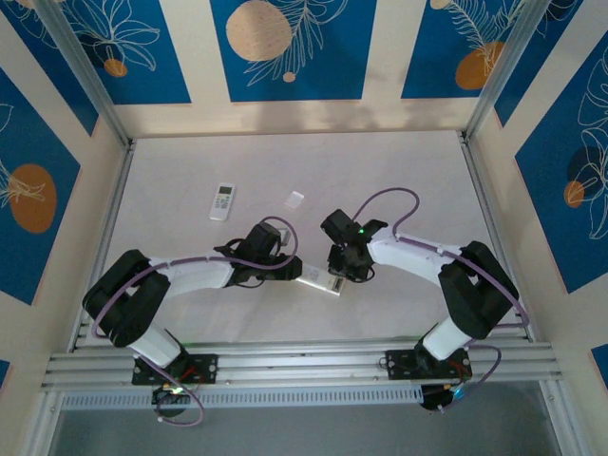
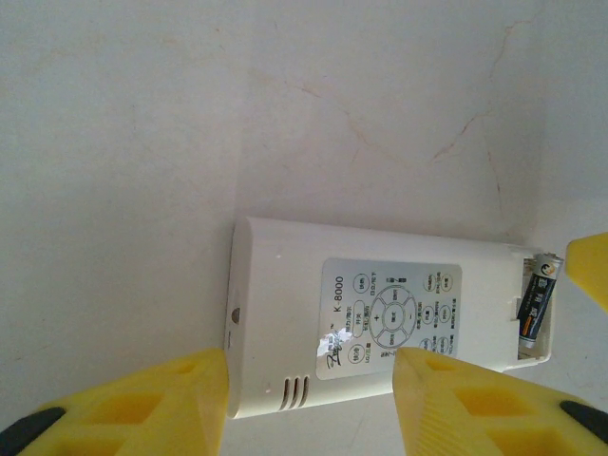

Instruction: Load the batteries into the remote control

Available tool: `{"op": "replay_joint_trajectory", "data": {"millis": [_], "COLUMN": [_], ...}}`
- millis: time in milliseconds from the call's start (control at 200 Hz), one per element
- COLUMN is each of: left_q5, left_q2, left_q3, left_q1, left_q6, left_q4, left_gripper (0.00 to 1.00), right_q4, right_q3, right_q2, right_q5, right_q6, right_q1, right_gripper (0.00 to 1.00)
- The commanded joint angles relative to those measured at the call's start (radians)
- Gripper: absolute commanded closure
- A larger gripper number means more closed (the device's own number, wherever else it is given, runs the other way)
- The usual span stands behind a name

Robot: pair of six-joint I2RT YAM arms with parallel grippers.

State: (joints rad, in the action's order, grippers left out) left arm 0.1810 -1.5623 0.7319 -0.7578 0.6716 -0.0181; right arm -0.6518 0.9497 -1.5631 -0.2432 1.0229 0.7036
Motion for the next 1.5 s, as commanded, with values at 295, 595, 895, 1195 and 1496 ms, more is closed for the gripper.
{"op": "replay_joint_trajectory", "data": {"millis": [295,595,895,1195,1496], "left_q5": [-0.024,-0.109,-0.084,-0.056,-0.07], "left_q2": [0.002,0.008,-0.169,-0.208,-0.149], "left_q3": [0.021,0.085,0.328,0.316,0.209], "left_q1": [-0.012,-0.011,-0.012,-0.012,-0.012], "left_q6": [-0.023,-0.097,-0.236,-0.185,-0.081], "left_q4": [0.017,0.108,0.393,0.423,0.373], "left_gripper": [0.5,0.34,0.32,0.41,0.56], "right_q4": [-0.021,0.003,0.015,-0.008,-0.028], "right_q3": [0.006,-0.02,-0.018,-0.002,0.032], "right_q2": [-0.032,-0.063,-0.07,-0.028,0.0], "right_q5": [0.011,0.006,-0.01,-0.022,-0.003], "right_q6": [-0.034,-0.012,-0.033,-0.047,-0.08], "right_q1": [-0.008,0.008,-0.003,-0.004,-0.004], "right_gripper": [0.76,0.84,0.9,0.89,0.84]}}
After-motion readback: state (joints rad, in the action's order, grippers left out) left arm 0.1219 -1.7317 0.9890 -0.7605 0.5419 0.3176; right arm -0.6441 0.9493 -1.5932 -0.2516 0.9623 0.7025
